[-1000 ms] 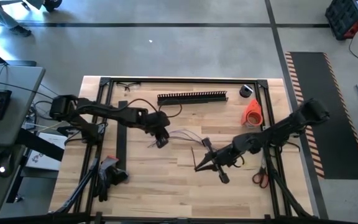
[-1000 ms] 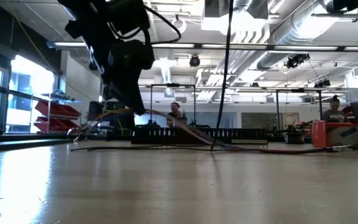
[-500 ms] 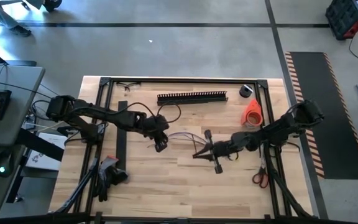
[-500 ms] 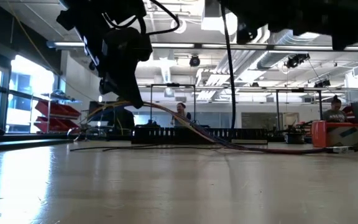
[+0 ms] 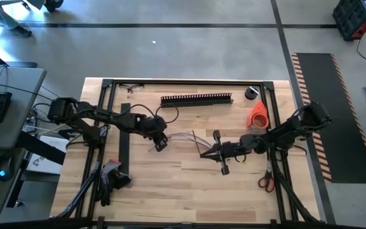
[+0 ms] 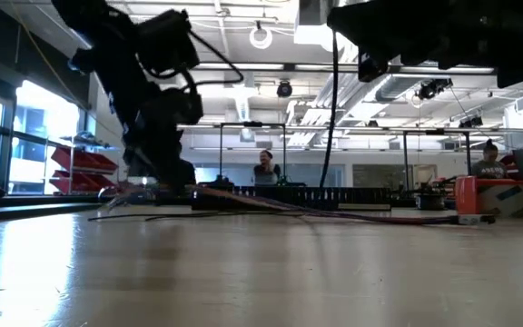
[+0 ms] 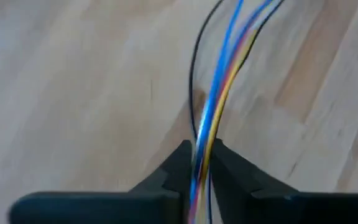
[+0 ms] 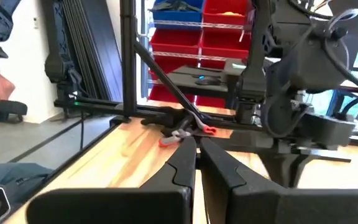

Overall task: Ziptie cables
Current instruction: Wrap the cable wires with a black zip tie

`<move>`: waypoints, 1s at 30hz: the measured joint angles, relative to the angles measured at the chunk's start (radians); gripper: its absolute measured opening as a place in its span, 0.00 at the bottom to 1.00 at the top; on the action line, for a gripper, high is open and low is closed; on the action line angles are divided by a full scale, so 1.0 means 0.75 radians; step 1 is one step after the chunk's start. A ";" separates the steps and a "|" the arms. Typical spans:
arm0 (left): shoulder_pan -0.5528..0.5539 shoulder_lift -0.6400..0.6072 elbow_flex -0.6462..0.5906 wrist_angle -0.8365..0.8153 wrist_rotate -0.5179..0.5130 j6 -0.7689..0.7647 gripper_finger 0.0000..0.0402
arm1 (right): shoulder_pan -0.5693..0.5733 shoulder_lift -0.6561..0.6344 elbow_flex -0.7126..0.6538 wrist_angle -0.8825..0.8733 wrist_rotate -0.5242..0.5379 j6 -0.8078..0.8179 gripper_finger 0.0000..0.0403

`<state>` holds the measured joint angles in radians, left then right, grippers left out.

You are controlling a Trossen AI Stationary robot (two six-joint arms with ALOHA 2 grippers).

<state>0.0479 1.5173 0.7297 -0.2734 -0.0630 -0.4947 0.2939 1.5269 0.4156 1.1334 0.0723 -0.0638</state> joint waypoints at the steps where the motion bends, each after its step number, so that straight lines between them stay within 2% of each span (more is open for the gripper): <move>1: 0.000 0.000 -0.011 0.000 0.025 -0.003 0.14 | 0.000 0.000 0.000 -0.006 0.000 -0.006 0.00; 5: -0.002 0.000 -0.012 -0.006 0.157 -0.035 0.28 | -0.009 0.011 0.000 -0.022 0.027 -0.020 0.00; 10: -0.014 -0.001 0.045 0.112 0.160 0.008 0.37 | -0.062 0.116 0.000 0.032 0.077 -0.001 0.00; 14: -0.014 0.002 0.054 0.265 0.054 0.093 0.37 | -0.108 0.252 0.002 0.177 -0.003 0.058 0.00; 19: 0.010 0.081 0.054 0.315 -0.037 0.196 0.35 | -0.113 0.362 0.003 0.320 -0.015 0.075 0.00; 23: 0.052 0.213 0.053 0.438 0.001 0.259 0.33 | -0.113 0.381 0.011 0.320 -0.012 0.054 0.00; 27: 0.087 0.358 0.054 0.698 0.095 0.322 0.30 | -0.121 0.381 0.014 0.322 -0.013 0.040 0.00; 30: 0.094 0.428 0.075 0.817 0.095 0.377 0.28 | -0.122 0.381 0.014 0.322 -0.012 0.051 0.00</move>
<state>0.1186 1.8386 0.7864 0.3393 0.0084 -0.2123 0.2024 1.8126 0.4259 1.3746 0.0633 -0.0254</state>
